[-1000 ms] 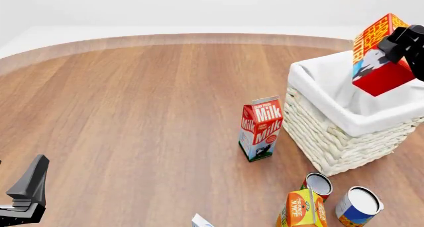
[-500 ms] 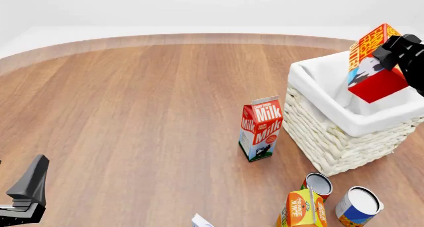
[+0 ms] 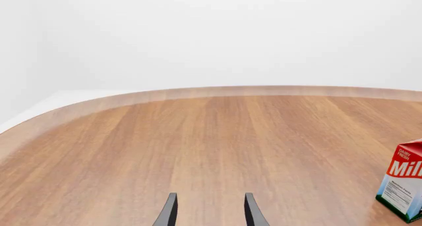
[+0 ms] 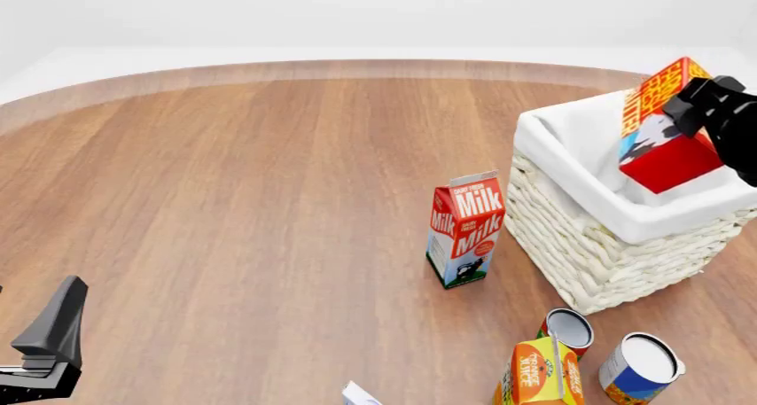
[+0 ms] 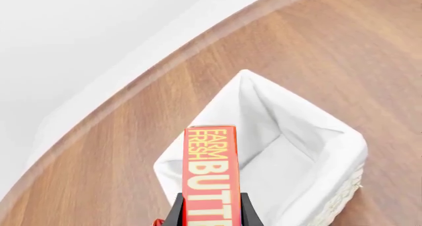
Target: Pick up the cream cheese box and the butter, and put them in the basket.
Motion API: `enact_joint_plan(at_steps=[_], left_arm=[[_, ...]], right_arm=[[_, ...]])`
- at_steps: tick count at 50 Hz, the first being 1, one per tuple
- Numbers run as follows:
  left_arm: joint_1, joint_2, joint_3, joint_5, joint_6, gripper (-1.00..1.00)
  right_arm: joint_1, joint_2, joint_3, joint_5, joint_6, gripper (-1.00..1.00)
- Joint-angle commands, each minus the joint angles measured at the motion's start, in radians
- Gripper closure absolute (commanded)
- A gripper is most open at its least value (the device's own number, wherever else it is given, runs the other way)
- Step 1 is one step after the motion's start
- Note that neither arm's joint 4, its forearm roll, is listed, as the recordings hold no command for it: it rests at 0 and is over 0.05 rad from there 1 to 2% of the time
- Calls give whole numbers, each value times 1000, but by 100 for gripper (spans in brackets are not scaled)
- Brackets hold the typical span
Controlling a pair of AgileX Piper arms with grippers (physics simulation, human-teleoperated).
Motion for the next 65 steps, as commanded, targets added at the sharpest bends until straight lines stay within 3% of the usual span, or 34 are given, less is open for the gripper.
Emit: enact_joint_plan(at_steps=[1,24,64,65], left_arm=[[0,0,0,0,0,-100],[0,0,0,0,0,-100],[0,0,0,0,0,-100],[0,0,0,0,0,-100]], right_arm=[[-14,5,-12,-27,27,100],[-9,93,16,-132,64,100],[-25,158,23,-192,68,100],[-20,155,25,-195,73,-100]])
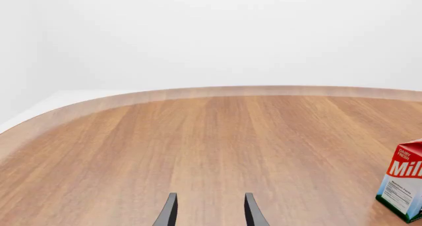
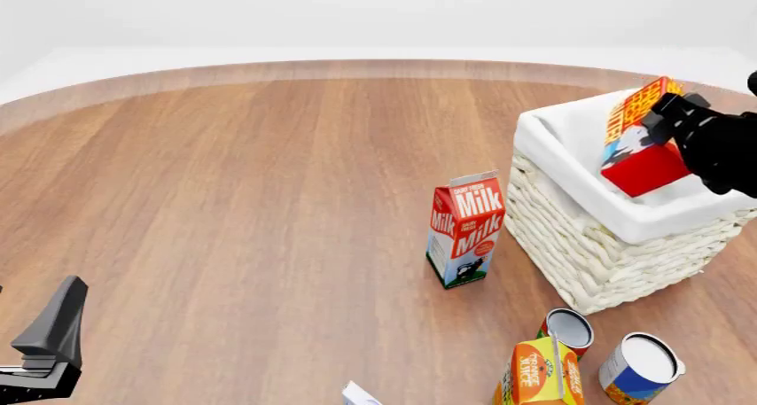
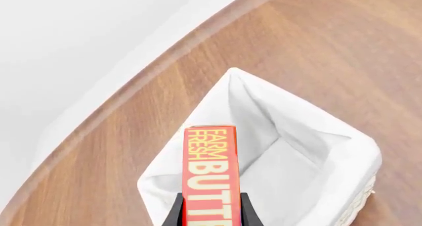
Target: Pick up the cream cheese box and the butter, and put them in the basket.
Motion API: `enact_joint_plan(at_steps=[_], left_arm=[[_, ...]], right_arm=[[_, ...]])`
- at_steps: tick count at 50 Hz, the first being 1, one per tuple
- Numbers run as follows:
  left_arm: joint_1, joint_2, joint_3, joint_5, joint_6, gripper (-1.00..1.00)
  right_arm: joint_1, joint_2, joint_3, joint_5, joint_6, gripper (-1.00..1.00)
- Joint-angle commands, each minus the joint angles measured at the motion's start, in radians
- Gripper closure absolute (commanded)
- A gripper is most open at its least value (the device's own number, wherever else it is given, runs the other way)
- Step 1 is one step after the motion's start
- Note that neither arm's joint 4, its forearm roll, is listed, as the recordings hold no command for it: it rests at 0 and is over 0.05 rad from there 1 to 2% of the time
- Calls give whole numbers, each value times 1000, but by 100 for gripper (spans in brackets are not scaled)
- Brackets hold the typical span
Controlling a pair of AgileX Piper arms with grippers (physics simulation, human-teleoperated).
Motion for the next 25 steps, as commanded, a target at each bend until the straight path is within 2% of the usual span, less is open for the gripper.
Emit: enact_joint_plan(at_steps=[1,10,25], left_arm=[[0,0,0,0,0,-100],[0,0,0,0,0,-100],[0,0,0,0,0,-100]], right_arm=[[5,-1,-8,-28,18,-100],[15,-8,-3,-32,33,-100],[48,-50,-30,27,22,-100]])
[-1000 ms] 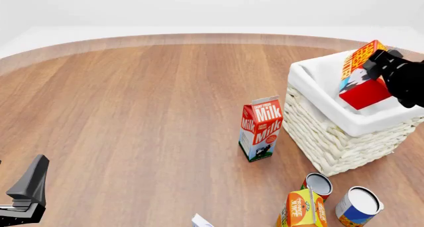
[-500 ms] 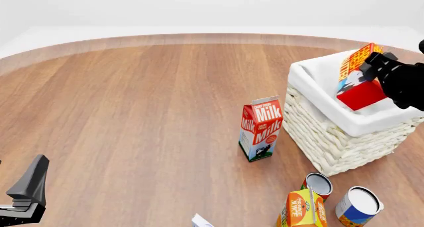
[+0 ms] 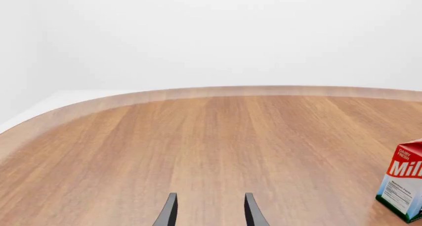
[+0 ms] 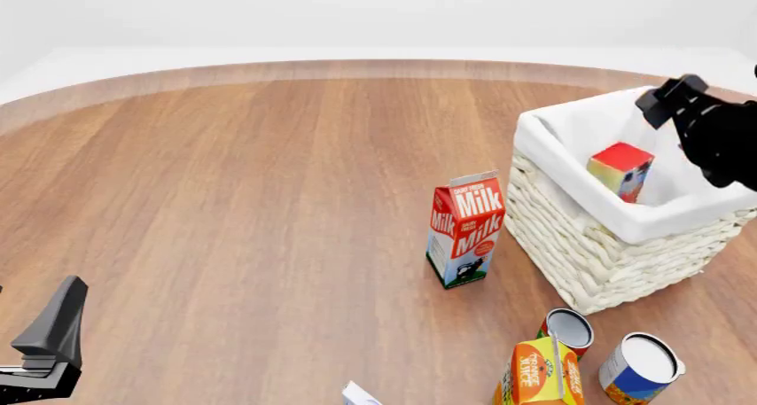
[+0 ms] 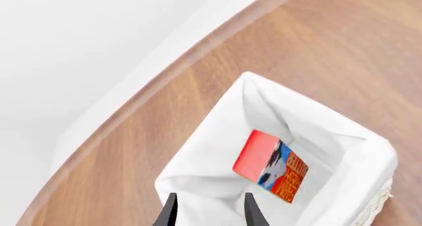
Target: Pick up the cream cheese box and the butter, and put them in the basket.
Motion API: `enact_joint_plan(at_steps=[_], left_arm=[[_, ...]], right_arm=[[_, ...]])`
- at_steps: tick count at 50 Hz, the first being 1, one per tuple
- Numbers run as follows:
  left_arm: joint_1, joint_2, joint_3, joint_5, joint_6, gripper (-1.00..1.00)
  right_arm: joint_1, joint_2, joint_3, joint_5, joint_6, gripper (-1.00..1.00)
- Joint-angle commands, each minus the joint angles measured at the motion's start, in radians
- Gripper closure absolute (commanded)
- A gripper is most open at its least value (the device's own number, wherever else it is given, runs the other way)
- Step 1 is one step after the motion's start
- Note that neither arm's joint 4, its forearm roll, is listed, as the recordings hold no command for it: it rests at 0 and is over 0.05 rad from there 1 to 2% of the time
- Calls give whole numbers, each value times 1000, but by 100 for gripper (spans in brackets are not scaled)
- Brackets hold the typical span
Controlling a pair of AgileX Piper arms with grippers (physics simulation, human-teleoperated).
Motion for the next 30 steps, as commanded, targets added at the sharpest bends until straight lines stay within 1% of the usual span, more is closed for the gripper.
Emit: enact_joint_plan(at_steps=[1,6,10,13,15,18,22,24,26,27,30], left_arm=[[0,0,0,0,0,-100],[0,0,0,0,0,-100],[0,0,0,0,0,-100],[0,0,0,0,0,-100],[0,0,0,0,0,-100],[0,0,0,0,0,-100],[0,0,0,0,0,-100],[0,0,0,0,0,-100],[0,0,0,0,0,-100],[0,0,0,0,0,-100],[0,0,0,0,0,-100]], right_arm=[[35,-34,-17,39,-6,-100],[84,-75,-40,95,-25,-100],[105,-104,-63,139,-36,-100],[146,-124,-88,177,-52,-100],[158,-132,-98,193,-51,-100],[209,-151,-112,224,-65,-100],[238,-168,-113,237,-76,-100],[266,-176,-120,250,-83,-100],[275,-177,-127,260,-80,-100],[312,-185,-128,267,-87,-100],[349,-196,-168,315,-105,-100]])
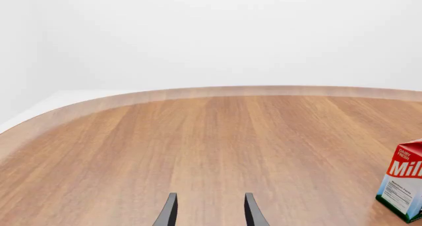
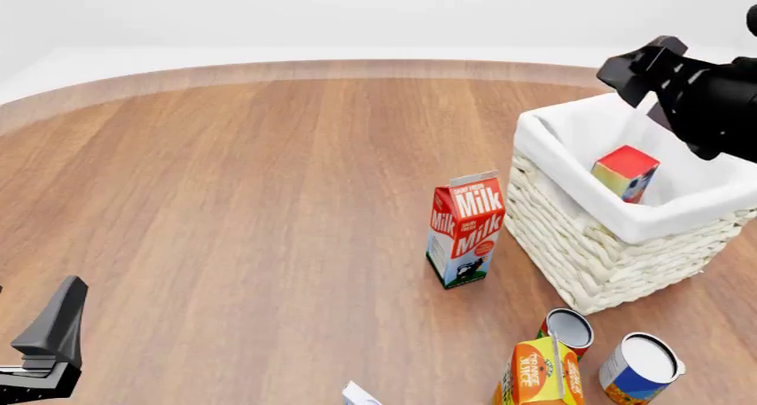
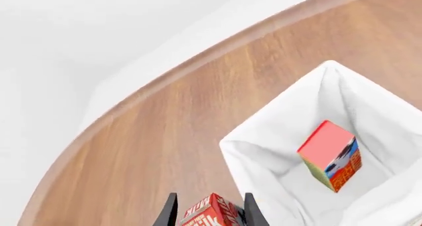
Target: Pick up the cream cheese box and the butter, and put them in the basket.
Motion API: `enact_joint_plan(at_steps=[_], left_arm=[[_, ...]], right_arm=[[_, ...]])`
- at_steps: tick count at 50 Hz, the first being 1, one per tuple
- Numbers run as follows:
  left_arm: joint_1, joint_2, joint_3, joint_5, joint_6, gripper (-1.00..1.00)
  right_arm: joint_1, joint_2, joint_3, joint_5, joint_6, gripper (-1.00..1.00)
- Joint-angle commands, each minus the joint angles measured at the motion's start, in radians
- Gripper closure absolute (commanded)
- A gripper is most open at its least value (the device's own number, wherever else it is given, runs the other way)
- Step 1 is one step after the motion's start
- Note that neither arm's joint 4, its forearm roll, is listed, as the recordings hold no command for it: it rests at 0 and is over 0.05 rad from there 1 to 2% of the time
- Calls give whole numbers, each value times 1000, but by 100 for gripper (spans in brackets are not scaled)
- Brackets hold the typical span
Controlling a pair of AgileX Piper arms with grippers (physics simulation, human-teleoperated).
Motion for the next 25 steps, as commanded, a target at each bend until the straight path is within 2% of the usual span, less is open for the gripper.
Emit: enact_joint_plan(at_steps=[1,11,14,15,25], left_arm=[[0,0,0,0,0,-100],[0,0,0,0,0,-100],[0,0,0,0,0,-100],[0,0,0,0,0,-100],[0,0,0,0,0,-100]], right_arm=[[139,-47,-57,94,-40,-100],[238,-52,-93,139,-71,-100],[245,-50,-93,142,-73,-100],[276,-45,-94,148,-73,-100],[394,1,-135,169,-89,-100]])
